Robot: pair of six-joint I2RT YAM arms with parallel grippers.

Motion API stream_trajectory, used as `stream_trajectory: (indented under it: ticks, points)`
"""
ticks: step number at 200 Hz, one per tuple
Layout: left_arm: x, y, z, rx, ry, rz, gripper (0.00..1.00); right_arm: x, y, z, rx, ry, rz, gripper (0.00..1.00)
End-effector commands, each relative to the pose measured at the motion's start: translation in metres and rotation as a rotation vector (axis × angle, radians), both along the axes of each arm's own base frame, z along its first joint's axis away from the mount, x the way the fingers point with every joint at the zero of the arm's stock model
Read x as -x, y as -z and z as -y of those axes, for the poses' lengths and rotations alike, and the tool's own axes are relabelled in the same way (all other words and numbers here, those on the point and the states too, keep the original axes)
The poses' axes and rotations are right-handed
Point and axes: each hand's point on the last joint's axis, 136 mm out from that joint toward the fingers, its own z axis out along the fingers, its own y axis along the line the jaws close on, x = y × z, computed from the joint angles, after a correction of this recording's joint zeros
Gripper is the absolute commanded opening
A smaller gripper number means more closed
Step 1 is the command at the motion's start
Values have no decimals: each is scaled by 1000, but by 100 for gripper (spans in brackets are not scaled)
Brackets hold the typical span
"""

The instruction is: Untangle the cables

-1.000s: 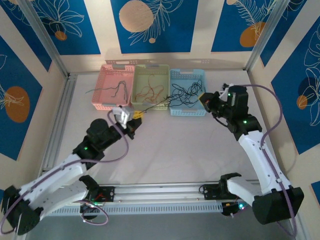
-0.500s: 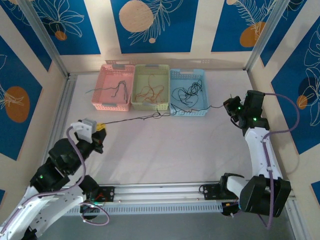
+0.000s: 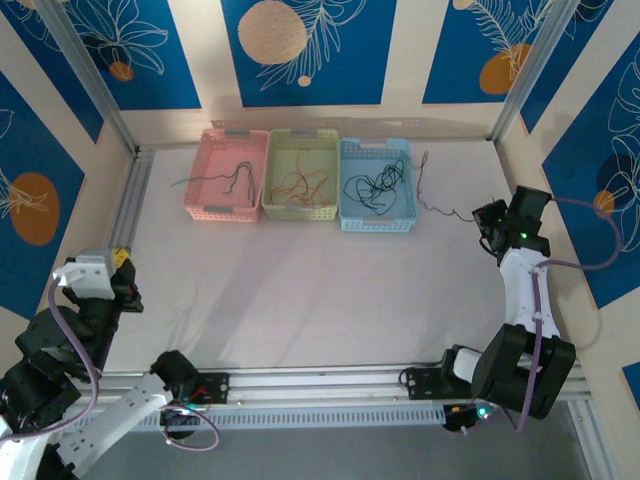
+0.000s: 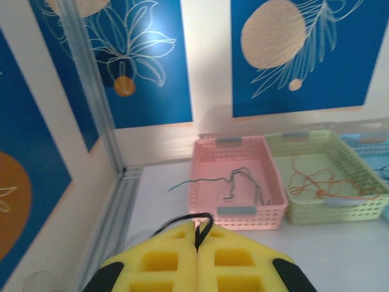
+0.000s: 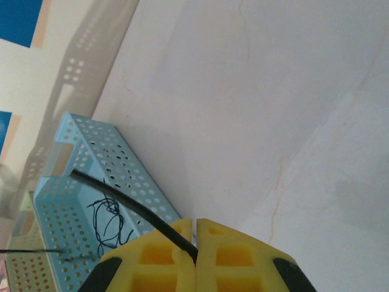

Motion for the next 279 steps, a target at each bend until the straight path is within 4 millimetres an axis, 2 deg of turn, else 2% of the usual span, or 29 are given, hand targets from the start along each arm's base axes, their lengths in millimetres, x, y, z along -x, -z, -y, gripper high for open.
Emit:
stream_trajectory:
  ticks: [1,24,43,75,96,109,154,200,242,259,279]
  points:
    - [7,-6,-9,-34,-14,19,0,-5,-3,0,5,-17,29,0]
    - [1,-3,13,-4,80,8,0,-11,-9,-18,-6,-68,61,0]
    - [-6,-1,32,4,150,-9,0,-14,-20,-23,17,-77,86,0]
    - [-16,2,60,-7,241,-52,0,-26,-40,-31,156,-83,63,0]
    - [-22,6,77,-4,296,-75,0,-46,-59,-44,312,-111,54,0]
    - [-24,9,84,0,317,-89,0,-63,-67,-58,401,-158,37,0]
    - [-29,21,102,13,376,-127,0,-115,-59,-84,609,-252,-106,0]
    - [-33,25,115,13,418,-146,0,-142,-65,-98,795,-292,-145,0]
    - [-36,30,124,17,442,-157,0,-166,-35,-115,883,-351,-218,0]
    - [-37,32,127,17,454,-167,0,-176,-31,-122,937,-359,-237,0]
    - [-37,35,129,18,459,-175,0,-188,-20,-139,914,-408,-227,0]
